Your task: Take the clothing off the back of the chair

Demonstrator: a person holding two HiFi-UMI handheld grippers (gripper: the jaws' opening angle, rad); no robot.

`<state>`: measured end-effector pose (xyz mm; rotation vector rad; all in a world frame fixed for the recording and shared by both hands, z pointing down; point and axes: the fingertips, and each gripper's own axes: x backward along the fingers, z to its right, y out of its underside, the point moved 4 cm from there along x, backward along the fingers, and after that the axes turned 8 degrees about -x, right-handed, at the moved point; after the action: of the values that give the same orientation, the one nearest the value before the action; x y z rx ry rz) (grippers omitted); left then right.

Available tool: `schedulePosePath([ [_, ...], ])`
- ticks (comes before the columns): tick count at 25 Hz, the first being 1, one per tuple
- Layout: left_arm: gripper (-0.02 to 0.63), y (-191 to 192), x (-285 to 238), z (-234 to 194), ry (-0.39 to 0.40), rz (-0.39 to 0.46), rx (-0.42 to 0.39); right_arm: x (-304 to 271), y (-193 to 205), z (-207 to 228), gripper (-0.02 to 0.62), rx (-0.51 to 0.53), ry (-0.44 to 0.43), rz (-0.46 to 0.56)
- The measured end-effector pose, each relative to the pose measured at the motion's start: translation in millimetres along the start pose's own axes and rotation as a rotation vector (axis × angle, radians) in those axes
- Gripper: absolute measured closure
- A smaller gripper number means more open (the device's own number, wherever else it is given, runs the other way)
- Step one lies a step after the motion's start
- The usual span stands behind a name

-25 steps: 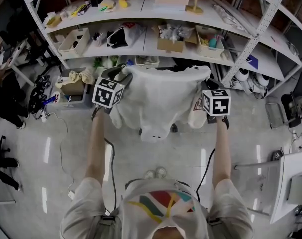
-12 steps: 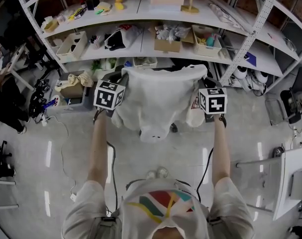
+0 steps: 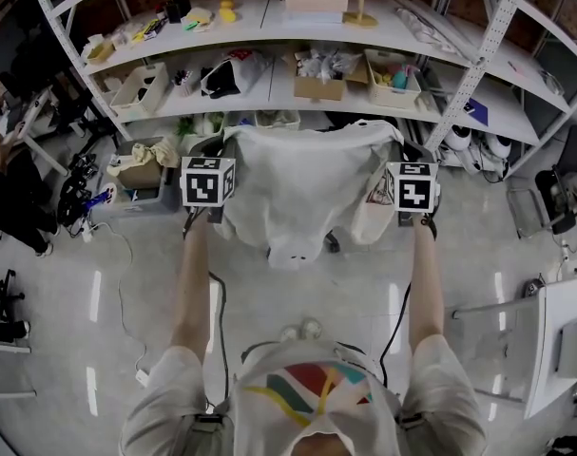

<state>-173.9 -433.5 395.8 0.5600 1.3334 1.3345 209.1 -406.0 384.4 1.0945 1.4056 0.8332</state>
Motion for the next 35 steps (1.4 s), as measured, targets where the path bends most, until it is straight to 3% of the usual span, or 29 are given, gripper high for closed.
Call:
schedulePosePath([
  [4,0.588,-9,22,-15,-0.073,0.045,0.041,5,-5,7,0.588,0.013,0.023,0.025],
  [8,0.588,-21,40,-21,-0.129,0.074,0.007,14,-14,15,0.588,0.009,0.045,0.065],
  [17,0.589,-67,80,-32,-0.235,0.204,0.013,43,-53,21,0.588,0.028,0.065,0.167],
  [21,0.589,-89,99,-30,-0.231,0.267,0.063,63,-71,28,0.588,0.033,0.073,0.217],
  [29,0.589,-148,133,-33,-0.307,0.386,0.043,98,-126,38,0.589,-0.024,0.092,0.373],
  [35,0.589,-191,167,-29,-0.278,0.49,0.042,134,-162,49,0.589,-0.025,0.111,0.483],
])
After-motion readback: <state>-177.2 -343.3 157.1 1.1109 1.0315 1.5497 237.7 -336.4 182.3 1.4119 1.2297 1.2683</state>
